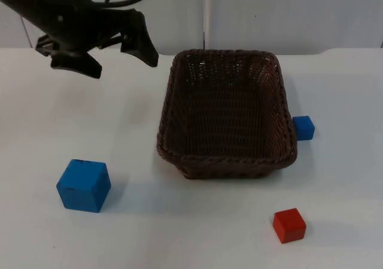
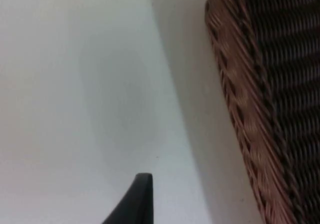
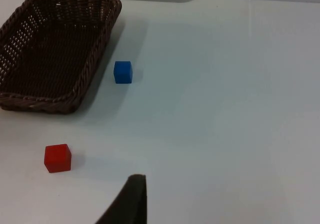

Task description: Pick up the basket with the left hand and place the largest block into the basket with the right hand.

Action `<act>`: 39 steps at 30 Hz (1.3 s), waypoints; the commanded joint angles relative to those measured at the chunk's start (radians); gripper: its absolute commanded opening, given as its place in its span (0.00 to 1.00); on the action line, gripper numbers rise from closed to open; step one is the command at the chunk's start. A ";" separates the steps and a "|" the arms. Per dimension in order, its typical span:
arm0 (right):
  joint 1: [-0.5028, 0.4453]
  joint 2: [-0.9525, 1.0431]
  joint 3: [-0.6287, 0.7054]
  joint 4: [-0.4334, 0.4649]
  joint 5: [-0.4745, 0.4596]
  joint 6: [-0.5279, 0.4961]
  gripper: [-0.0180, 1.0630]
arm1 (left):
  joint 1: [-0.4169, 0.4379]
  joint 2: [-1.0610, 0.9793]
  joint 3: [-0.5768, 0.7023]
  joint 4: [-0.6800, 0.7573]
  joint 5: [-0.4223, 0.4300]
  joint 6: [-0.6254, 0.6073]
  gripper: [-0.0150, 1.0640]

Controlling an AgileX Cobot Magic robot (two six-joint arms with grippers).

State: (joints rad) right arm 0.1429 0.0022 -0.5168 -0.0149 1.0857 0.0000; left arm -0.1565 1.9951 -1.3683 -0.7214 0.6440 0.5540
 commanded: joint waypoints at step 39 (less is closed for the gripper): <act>-0.002 -0.002 0.003 -0.001 -0.007 -0.012 0.99 | -0.149 0.306 -0.183 0.127 0.030 -0.220 0.99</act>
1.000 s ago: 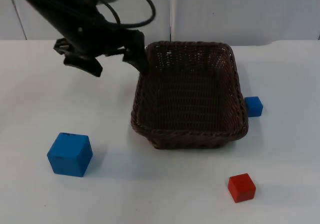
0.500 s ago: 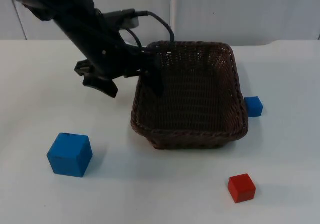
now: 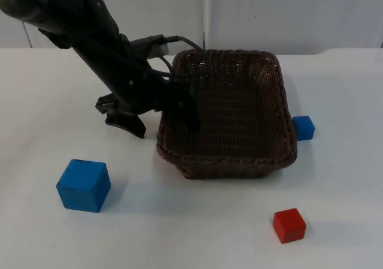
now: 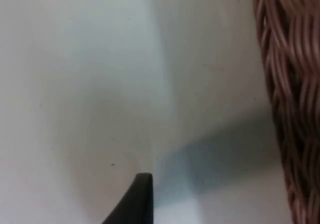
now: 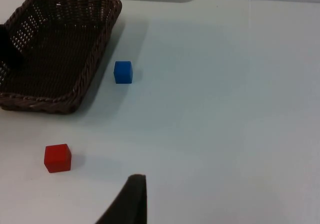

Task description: Pick up the basket with the left hand and place the largest block into the basket with the right hand.

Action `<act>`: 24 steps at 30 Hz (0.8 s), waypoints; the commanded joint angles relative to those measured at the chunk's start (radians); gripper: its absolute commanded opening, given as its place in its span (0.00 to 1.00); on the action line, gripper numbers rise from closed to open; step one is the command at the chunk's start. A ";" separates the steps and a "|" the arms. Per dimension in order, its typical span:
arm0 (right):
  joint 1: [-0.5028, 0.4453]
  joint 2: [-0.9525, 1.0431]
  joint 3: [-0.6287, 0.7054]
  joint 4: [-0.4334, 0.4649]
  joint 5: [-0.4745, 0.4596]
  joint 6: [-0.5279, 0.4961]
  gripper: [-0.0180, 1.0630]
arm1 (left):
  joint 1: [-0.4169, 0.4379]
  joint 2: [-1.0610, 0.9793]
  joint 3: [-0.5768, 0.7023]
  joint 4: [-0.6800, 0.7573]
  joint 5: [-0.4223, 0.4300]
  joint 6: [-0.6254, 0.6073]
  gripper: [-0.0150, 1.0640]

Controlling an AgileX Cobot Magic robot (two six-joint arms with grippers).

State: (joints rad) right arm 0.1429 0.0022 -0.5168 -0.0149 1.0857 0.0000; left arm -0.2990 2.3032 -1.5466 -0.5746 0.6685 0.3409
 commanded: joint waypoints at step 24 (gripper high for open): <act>-0.002 -0.002 0.003 -0.001 -0.007 -0.012 0.99 | -0.003 -0.007 -0.005 -0.115 0.006 -0.008 0.01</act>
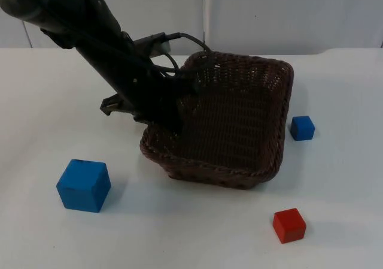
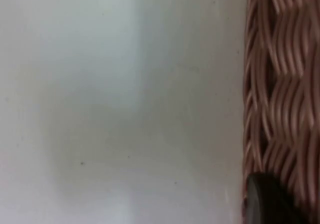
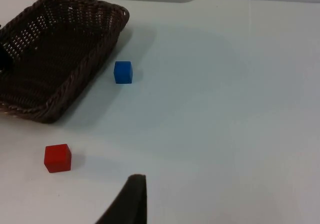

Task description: Pick up the basket with the left hand and place the largest block into the basket with the right hand.

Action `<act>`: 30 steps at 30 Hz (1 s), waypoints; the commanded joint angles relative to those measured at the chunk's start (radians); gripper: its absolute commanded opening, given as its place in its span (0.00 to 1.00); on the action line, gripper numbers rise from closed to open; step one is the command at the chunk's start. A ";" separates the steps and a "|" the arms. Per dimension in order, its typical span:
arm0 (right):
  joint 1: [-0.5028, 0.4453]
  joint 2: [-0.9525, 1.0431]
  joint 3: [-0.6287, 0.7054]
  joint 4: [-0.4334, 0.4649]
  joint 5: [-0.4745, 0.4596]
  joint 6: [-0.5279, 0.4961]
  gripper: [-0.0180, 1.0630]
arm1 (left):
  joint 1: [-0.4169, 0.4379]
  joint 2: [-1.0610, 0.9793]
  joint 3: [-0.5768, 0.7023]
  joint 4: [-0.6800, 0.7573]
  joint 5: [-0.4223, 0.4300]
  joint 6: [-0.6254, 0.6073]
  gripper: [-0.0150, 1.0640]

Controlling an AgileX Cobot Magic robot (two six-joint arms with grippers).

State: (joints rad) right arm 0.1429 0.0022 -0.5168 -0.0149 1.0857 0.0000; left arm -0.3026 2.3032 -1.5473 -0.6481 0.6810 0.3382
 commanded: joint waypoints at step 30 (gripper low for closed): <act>-0.002 -0.002 0.003 0.002 -0.007 -0.012 0.99 | 0.098 -0.320 -0.002 -0.073 0.268 -0.014 0.01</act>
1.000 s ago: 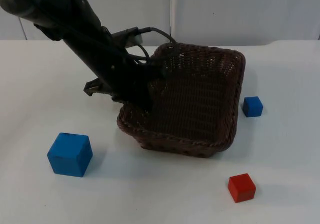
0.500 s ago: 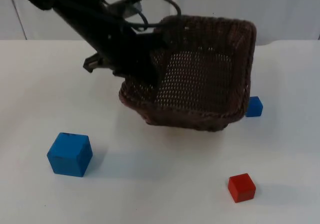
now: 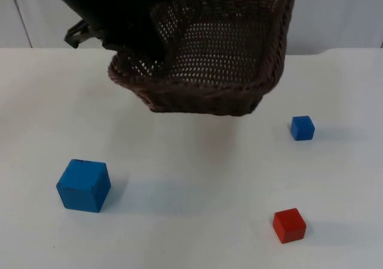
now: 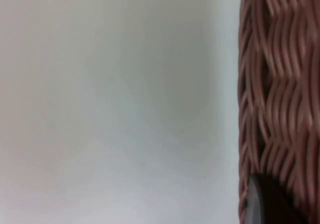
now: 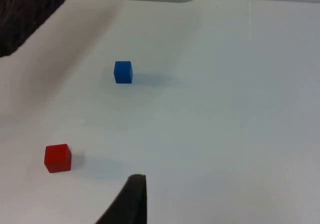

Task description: Pick up the basket with the left hand and place the largest block into the basket with the right hand.

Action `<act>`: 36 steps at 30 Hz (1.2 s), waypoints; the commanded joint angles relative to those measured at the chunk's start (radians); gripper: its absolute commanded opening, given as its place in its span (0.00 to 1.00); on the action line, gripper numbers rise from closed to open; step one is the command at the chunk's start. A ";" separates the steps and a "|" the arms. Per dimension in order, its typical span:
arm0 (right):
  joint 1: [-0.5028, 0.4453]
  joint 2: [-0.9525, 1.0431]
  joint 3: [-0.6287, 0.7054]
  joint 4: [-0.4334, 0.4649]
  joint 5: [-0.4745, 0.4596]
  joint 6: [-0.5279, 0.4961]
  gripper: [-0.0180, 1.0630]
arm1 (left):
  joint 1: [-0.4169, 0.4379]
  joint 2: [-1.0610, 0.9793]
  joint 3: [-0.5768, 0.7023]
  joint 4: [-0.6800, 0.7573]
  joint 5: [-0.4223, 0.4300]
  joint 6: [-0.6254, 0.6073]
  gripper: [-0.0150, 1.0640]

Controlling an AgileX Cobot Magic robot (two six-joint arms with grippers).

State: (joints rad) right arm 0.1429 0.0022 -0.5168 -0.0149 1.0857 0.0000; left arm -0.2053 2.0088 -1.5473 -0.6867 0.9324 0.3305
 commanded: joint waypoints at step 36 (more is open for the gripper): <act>-0.002 -0.002 0.001 0.048 -0.011 -0.012 0.99 | 0.084 -0.157 0.000 0.011 0.073 -0.067 0.01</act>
State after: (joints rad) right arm 0.1429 0.0022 -0.5168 0.0088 1.0857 0.0000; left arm -0.1228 1.8674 -1.5455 -0.6510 1.0152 0.2696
